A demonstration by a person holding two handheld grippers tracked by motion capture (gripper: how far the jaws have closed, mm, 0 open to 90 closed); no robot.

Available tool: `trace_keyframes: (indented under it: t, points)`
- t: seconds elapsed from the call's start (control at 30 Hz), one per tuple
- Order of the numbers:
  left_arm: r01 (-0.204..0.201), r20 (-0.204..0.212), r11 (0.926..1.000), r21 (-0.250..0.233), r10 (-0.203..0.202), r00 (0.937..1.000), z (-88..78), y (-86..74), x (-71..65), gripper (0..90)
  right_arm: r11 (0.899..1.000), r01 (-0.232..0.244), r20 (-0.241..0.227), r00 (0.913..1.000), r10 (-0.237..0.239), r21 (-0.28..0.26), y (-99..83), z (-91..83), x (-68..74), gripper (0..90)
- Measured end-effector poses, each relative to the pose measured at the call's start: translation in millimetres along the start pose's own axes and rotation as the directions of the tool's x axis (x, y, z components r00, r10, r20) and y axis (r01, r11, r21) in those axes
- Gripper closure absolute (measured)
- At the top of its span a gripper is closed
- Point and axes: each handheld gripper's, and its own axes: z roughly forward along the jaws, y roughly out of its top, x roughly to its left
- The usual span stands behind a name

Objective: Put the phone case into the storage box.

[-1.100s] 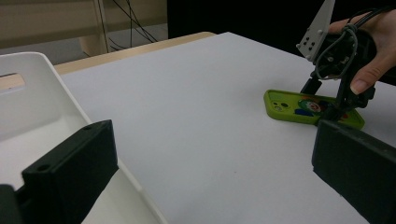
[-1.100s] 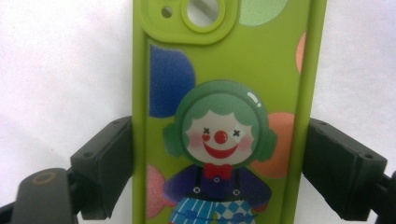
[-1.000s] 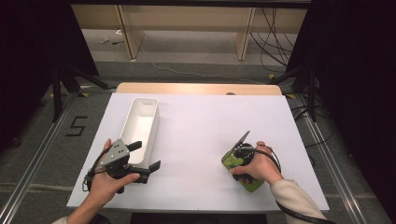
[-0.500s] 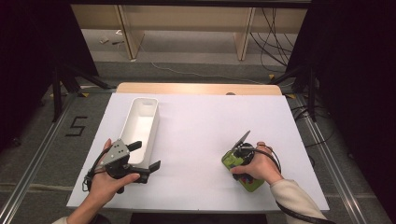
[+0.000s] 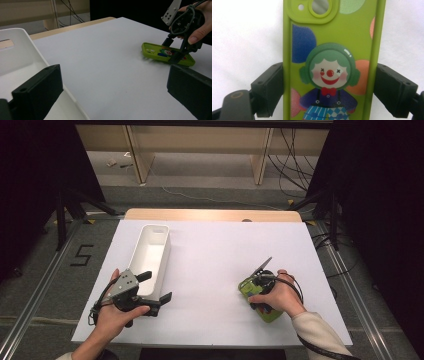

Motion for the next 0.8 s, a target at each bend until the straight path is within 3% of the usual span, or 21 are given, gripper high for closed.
trace_keyframes:
  t: [0.8]
  points:
    - [-0.004, 0.001, 1.0, 0.002, 0.004, 1.0, 0.2, -0.3, 0.2, 0.0, 0.99, -0.048, -0.003, 0.9988, 0.048, -0.131, 0.5, -14.1, -4.4, 17.0]
